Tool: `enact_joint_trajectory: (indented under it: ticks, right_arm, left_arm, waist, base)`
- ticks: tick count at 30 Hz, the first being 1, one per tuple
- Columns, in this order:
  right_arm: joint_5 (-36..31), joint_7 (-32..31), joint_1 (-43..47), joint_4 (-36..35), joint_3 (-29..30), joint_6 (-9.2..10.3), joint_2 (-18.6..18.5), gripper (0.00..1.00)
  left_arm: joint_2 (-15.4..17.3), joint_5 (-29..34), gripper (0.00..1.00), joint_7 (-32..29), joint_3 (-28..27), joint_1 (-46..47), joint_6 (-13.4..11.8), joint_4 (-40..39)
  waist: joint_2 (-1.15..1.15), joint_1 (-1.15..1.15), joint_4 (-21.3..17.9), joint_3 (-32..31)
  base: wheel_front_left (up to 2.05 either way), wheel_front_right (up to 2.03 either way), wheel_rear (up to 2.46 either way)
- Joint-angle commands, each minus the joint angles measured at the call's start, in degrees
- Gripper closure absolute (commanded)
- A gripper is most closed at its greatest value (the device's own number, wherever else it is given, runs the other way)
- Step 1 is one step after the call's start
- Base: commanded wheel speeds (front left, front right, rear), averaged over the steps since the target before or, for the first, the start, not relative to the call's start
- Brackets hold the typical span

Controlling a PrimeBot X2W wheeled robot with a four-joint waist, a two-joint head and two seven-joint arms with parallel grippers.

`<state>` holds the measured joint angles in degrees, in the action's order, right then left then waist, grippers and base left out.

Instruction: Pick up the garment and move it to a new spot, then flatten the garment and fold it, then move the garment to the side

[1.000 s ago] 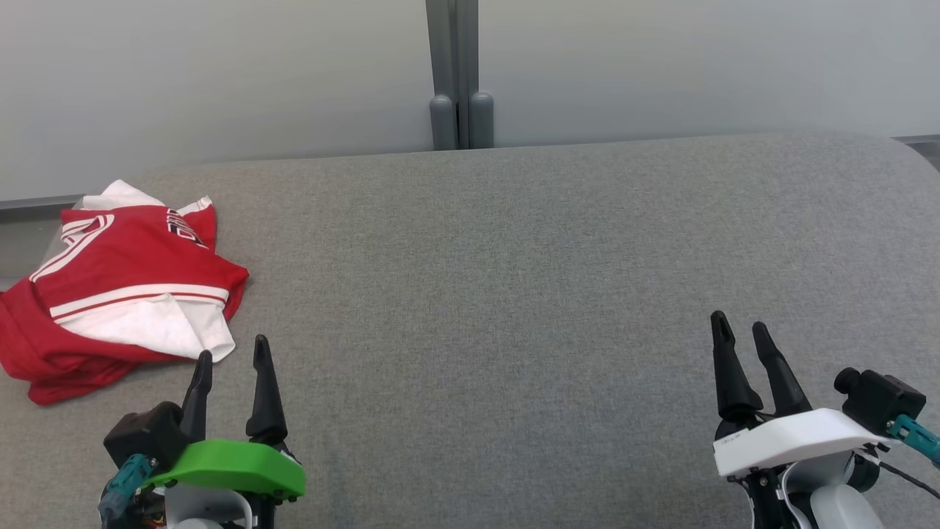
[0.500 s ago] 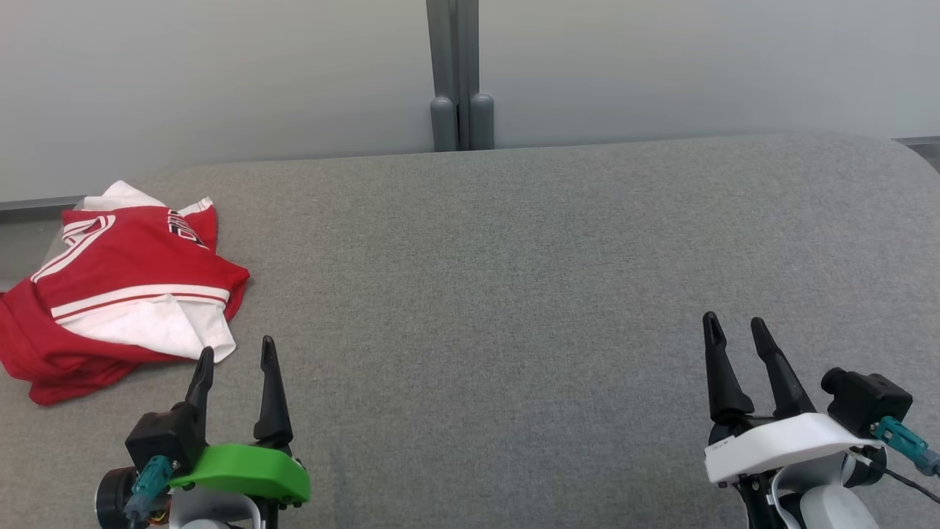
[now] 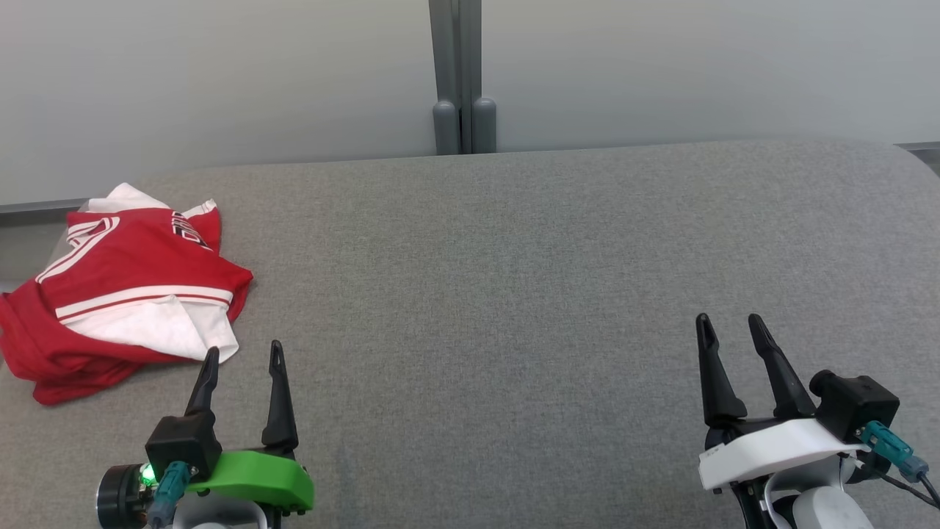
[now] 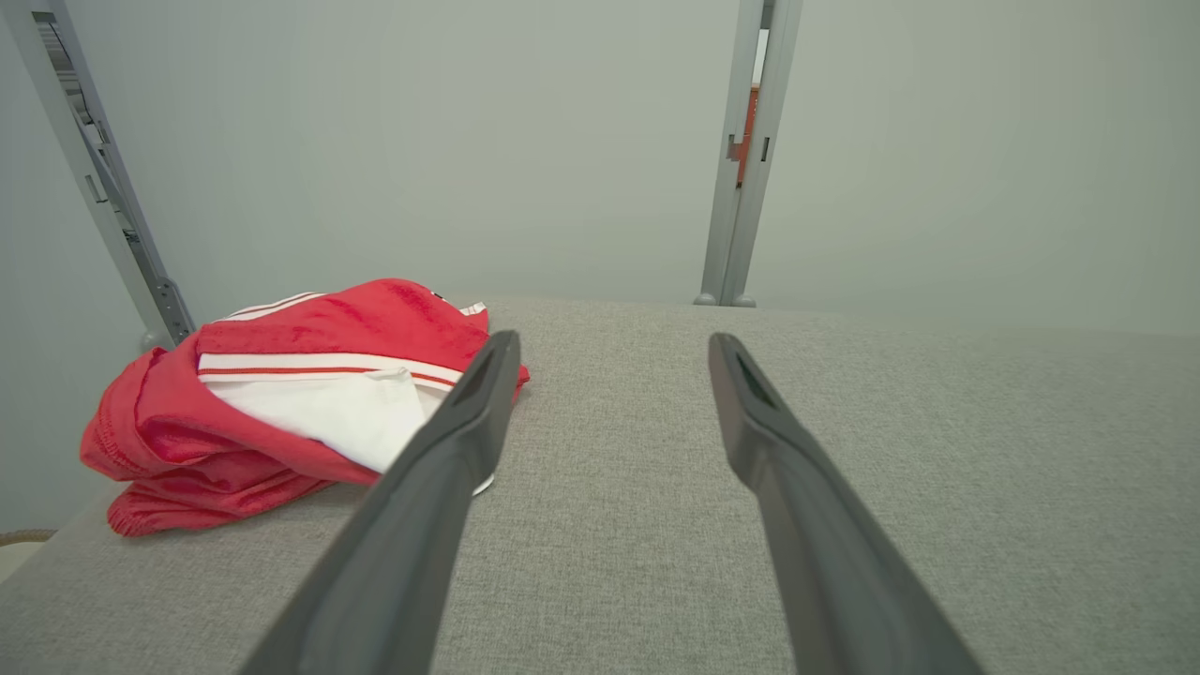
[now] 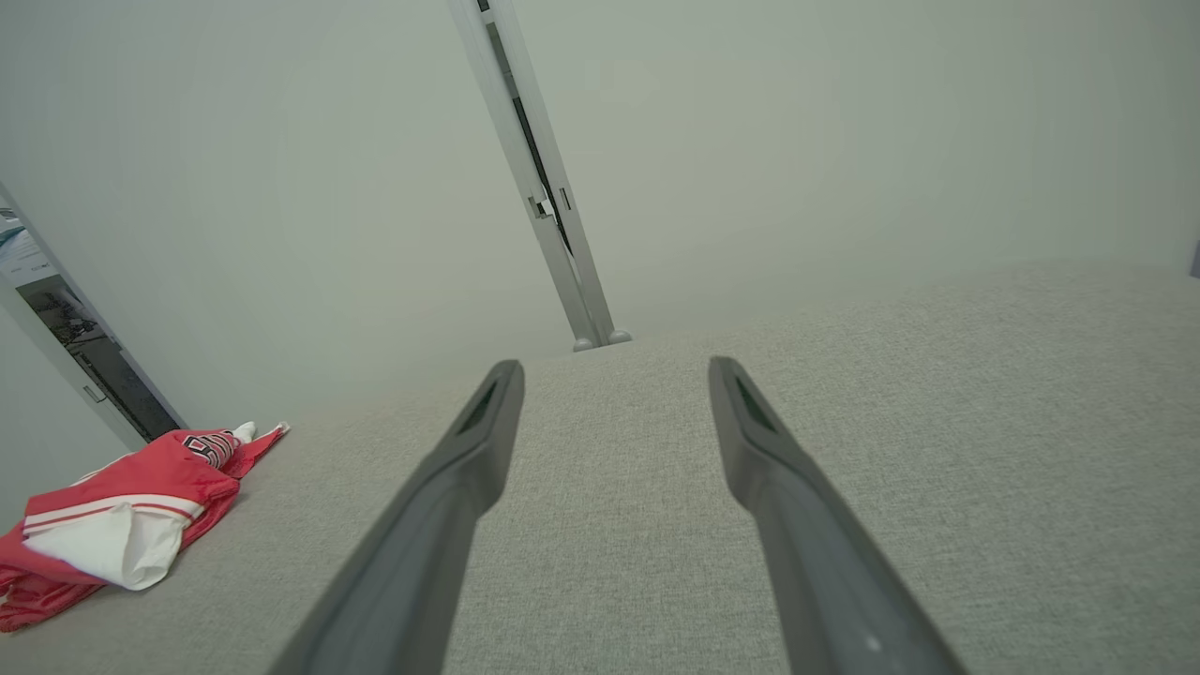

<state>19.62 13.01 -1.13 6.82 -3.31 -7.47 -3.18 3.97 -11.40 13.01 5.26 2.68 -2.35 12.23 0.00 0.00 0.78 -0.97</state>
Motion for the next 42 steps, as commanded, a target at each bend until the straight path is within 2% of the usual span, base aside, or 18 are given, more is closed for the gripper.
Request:
enact_joint_trajectory:
  ticks: [1, 18, 31, 42]
  right_arm:
    - [-1.4, 0.6, 0.6, -0.4, -0.2, -0.03, -0.3, 0.0]
    - [-7.0, 2.3, 1.2, 0.3, -0.4, -0.03, -0.7, 0.0]
    - [-5.3, 2.2, 1.0, 1.9, -0.7, -0.03, -1.3, 0.0]
    - [-4.4, 2.2, 0.7, 3.1, -0.7, -0.03, -1.3, 0.0]
  left_arm:
    - [0.3, 1.1, 0.0, 0.5, -0.1, -0.5, -0.1, 0.0]
    - [-0.1, 5.6, 0.0, 2.3, -0.3, -1.2, 0.7, 0.8]
    - [-0.2, 2.1, 0.0, 1.9, -0.3, -0.3, 2.7, 3.1]
    - [0.1, 0.2, 0.0, -0.4, -0.5, -0.1, 2.5, 1.7]
  waist:
    - [0.0, 0.0, 0.0, -0.1]
    - [0.0, 0.0, 0.6, -0.7]
    - [0.0, 0.0, 0.9, -0.6]
    - [0.0, 0.0, 1.2, -0.8]
  base:
    - [0.0, 0.0, 0.0]
    - [0.0, 0.0, 0.0]
    - [0.0, 0.0, 0.0]
    - [0.0, 0.0, 0.0]
